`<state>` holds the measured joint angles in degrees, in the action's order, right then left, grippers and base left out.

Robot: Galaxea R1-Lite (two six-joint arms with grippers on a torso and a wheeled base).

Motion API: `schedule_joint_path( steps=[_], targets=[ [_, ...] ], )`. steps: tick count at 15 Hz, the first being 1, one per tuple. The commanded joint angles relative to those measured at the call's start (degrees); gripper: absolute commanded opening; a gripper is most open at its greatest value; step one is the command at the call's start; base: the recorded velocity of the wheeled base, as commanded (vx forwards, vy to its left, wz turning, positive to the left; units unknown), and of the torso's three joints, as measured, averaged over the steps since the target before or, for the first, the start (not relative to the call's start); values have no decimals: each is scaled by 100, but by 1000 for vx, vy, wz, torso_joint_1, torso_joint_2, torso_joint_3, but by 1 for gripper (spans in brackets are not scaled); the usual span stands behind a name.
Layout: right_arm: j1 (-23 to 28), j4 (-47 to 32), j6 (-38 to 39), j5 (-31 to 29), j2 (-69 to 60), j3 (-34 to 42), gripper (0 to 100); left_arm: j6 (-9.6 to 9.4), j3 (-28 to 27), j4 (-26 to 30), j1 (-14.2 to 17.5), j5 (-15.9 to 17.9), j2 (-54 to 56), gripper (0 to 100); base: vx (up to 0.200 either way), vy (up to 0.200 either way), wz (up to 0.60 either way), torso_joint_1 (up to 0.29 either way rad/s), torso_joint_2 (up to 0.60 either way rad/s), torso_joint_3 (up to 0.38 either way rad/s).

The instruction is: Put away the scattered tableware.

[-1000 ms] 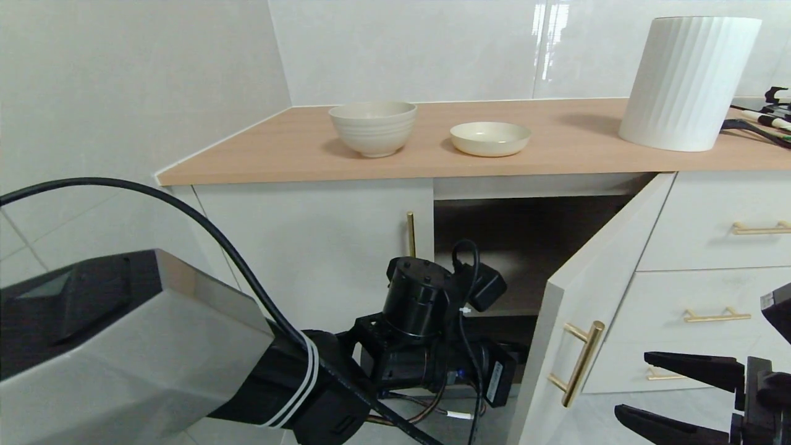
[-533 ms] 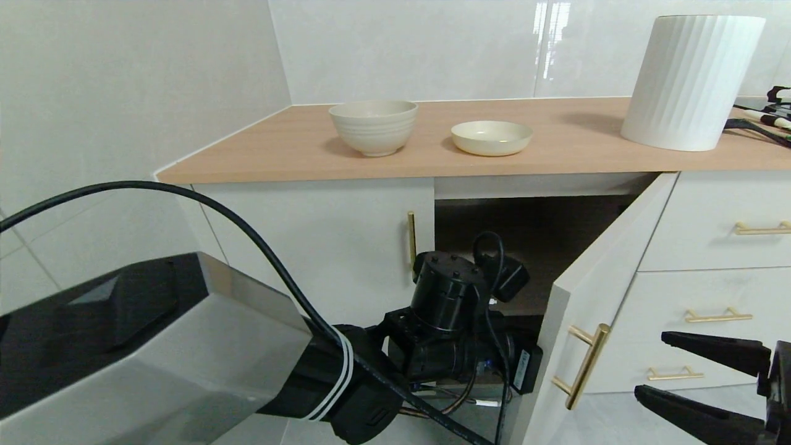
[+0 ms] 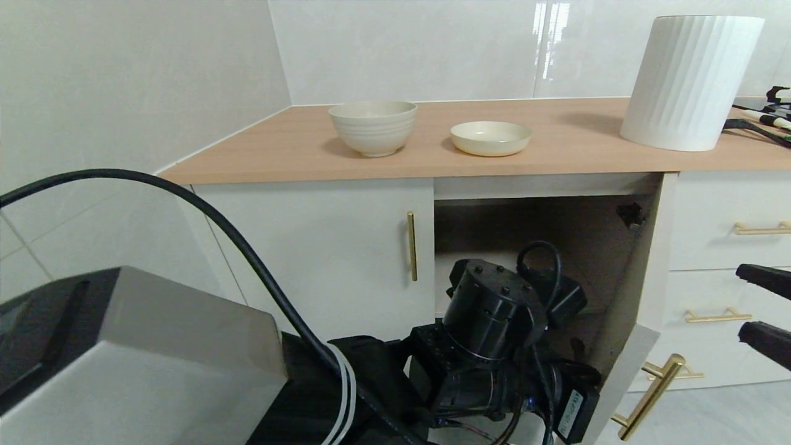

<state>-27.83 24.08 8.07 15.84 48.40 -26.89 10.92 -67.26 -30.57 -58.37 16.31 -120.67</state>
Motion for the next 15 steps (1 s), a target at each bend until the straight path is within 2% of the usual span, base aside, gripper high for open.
schedule_joint_path(
  steps=[1, 4, 6, 7, 8, 9, 10, 12, 13, 14, 15],
  targets=[
    [-3, -17, 2, 7, -190, -114, 100, -2, -147, 52, -236, -93, -61, 0, 0, 0, 0, 0, 0, 0],
    [-3, -17, 2, 7, -269, -176, 100, -2, -605, 403, -509, -111, -246, 0, 0, 0, 0, 0, 0, 0],
    [-3, -61, 2, 7, -305, -167, 100, -2, -1378, 649, -746, -93, -624, 0, 0, 0, 0, 0, 0, 0],
    [-3, -87, 2, 7, -313, -167, 100, -2, -1439, 658, -773, -93, -668, 0, 0, 0, 0, 0, 0, 0],
    [-3, -272, 2, 7, -296, -176, 100, -2, -1782, 658, -1036, -313, -844, 0, 0, 0, 0, 0, 0, 0],
    [-3, -272, 2, 16, -278, -167, 100, 33, -1765, 623, -1054, -524, -800, 0, 0, 0, 0, 0, 0, 0],
    [-3, -272, 2, 16, -261, -167, 100, 173, -1703, 517, -1054, -726, -685, 0, 0, 0, 0, 0, 0, 0],
    [-3, -272, 2, 34, -225, -158, 100, 604, -1580, 210, -1054, -752, -448, 0, 0, 0, 0, 0, 0, 0],
    [-3, -272, 2, 34, -217, -167, 100, 604, -1536, 210, -1054, -796, -413, 0, 0, 0, 0, 0, 0, 0],
    [-3, -281, 2, 16, -164, -185, 100, 639, -1088, 183, -931, -989, -114, 0, 0, 0, 0, 0, 0, 0],
    [-3, -281, 2, 16, -129, -194, 100, 648, -982, 175, -896, -1033, -44, 0, 0, 0, 0, 0, 0, 0]
  ],
)
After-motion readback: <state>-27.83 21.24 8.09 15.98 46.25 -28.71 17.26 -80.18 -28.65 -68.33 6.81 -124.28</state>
